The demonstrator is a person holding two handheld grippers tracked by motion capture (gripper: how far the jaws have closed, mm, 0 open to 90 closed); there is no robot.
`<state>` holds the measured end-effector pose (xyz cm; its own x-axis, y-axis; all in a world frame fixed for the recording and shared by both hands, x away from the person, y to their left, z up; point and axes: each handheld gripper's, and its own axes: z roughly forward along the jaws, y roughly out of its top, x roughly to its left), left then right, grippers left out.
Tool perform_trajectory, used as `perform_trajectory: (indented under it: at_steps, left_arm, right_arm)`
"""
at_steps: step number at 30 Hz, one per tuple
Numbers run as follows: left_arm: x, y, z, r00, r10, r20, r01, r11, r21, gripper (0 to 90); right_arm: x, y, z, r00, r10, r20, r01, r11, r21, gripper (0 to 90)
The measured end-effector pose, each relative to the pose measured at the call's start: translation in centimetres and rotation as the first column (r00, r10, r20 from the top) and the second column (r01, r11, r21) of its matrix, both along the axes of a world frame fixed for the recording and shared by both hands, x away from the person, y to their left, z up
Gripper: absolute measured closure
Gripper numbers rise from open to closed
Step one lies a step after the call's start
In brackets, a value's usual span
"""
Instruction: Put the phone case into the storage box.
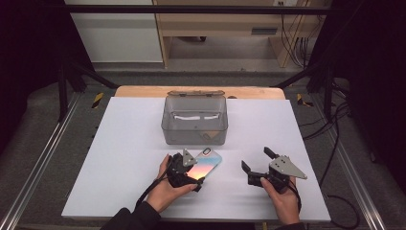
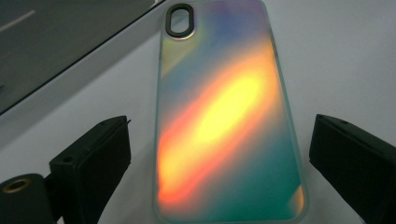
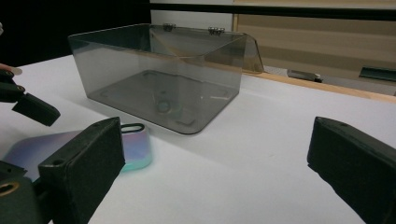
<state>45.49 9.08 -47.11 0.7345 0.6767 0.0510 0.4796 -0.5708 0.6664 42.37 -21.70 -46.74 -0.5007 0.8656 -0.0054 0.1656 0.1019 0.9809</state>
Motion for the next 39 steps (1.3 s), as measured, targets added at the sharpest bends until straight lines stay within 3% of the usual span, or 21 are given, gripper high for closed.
perform_trajectory:
  at_steps: [6,10,21,28,39]
  left_arm:
    - [0.2,-0.6,-0.6,0.9999,-0.016,0.003,0.016,0.9999,0.000,5.3]
    - [0.3,-0.7,-0.8,0.9999,0.000,0.016,0.000,1.0000,-0.008,5.5]
    - [0.6,-0.8,-1.4,1.0000,-0.005,0.000,0.005,0.9995,-0.030,5.7]
    - [0.6,-0.3,-1.4,1.0000,0.005,-0.007,-0.005,0.9980,-0.063,15.8]
    - [0.5,-0.2,-1.4,0.9999,-0.007,0.010,0.007,0.9983,-0.058,16.8]
  right_arm:
    - [0.0,0.0,0.0,1.0000,0.001,0.001,-0.001,1.000,-0.001,4.1]
    - [0.0,0.0,0.0,1.0000,0.002,0.001,-0.002,1.000,-0.006,4.1]
    - [0.0,0.0,0.1,1.0000,0.002,0.002,-0.002,1.000,-0.004,4.1]
    - [0.0,0.0,0.1,1.0000,0.003,0.002,-0.003,1.000,-0.004,4.1]
    - [0.0,0.0,0.0,1.0000,0.006,0.001,-0.006,1.000,-0.003,4.1]
